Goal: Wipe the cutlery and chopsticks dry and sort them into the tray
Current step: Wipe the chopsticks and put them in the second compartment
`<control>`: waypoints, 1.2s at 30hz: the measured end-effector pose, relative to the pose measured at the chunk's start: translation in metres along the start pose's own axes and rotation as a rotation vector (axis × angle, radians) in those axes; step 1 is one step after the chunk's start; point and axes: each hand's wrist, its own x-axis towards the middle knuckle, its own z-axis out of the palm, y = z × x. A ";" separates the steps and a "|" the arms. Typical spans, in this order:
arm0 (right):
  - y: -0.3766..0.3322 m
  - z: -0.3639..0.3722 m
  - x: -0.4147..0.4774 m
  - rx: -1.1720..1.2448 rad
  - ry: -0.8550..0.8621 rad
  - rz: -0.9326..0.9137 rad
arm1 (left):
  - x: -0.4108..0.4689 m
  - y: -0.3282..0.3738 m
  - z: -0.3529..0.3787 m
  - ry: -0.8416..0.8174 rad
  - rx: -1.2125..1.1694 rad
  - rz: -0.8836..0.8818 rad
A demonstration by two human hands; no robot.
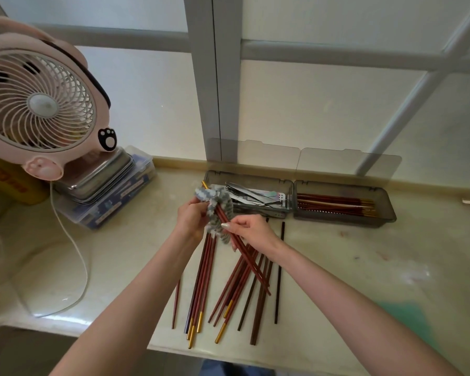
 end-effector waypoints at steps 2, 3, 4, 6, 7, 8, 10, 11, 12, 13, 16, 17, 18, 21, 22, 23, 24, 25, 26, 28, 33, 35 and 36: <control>0.000 -0.004 -0.001 0.051 -0.070 0.044 | 0.005 0.005 -0.003 -0.012 -0.039 0.002; 0.001 -0.006 -0.001 0.073 -0.095 0.055 | 0.007 0.008 -0.004 -0.011 -0.053 0.010; 0.002 -0.007 -0.001 0.088 -0.120 0.058 | 0.009 0.010 -0.006 -0.001 -0.059 0.022; 0.004 -0.008 -0.001 0.105 -0.175 0.043 | 0.012 0.013 -0.008 0.025 -0.059 0.048; 0.006 -0.008 -0.001 0.111 -0.198 0.036 | 0.013 0.014 -0.008 0.030 -0.060 0.060; 0.006 -0.007 -0.001 0.118 -0.211 0.030 | 0.013 0.014 -0.006 0.029 -0.063 0.069; 0.006 -0.004 -0.001 0.135 -0.210 0.014 | 0.009 0.010 -0.002 0.000 -0.069 0.070; 0.006 -0.003 0.000 0.144 -0.195 0.008 | 0.004 0.006 0.001 -0.032 -0.061 0.055; 0.006 -0.003 0.001 0.151 -0.173 0.007 | -0.002 0.000 0.005 -0.073 -0.050 0.028; 0.007 -0.003 0.002 0.159 -0.148 0.010 | -0.009 -0.005 0.007 -0.120 -0.041 -0.003; 0.011 -0.004 0.002 0.193 -0.122 0.051 | -0.021 -0.014 0.009 -0.192 -0.031 -0.040; 0.014 -0.006 0.001 0.191 -0.136 0.073 | -0.022 -0.015 0.008 -0.184 -0.006 -0.037; 0.017 -0.007 0.001 0.159 -0.149 0.097 | -0.021 -0.014 0.007 -0.161 0.042 -0.030; 0.021 -0.013 0.002 -0.055 -0.036 0.140 | -0.022 -0.013 0.004 -0.113 0.194 0.013; 0.020 -0.016 0.003 -0.112 0.084 0.121 | -0.023 -0.012 0.005 -0.116 0.226 0.024; 0.019 -0.019 0.004 -0.136 0.226 0.075 | -0.025 -0.012 0.005 -0.121 0.255 0.031; 0.015 -0.022 0.006 -0.114 0.351 0.008 | -0.025 -0.012 0.006 -0.125 0.280 0.036; 0.009 -0.026 0.009 -0.056 0.423 -0.055 | -0.025 -0.012 0.007 -0.131 0.304 0.040; 0.003 -0.029 0.011 -0.001 0.435 -0.099 | -0.025 -0.012 0.008 -0.144 0.334 0.042; -0.009 -0.033 0.017 0.024 0.359 -0.129 | -0.026 -0.013 0.009 -0.213 0.424 0.041; -0.017 -0.038 0.022 0.067 0.196 -0.051 | -0.028 -0.015 0.011 -0.338 0.534 0.064; -0.018 -0.038 0.023 0.078 0.162 -0.027 | -0.030 -0.016 0.013 -0.355 0.558 0.050; -0.019 -0.038 0.023 0.061 0.145 -0.016 | -0.031 -0.016 0.015 -0.367 0.582 0.040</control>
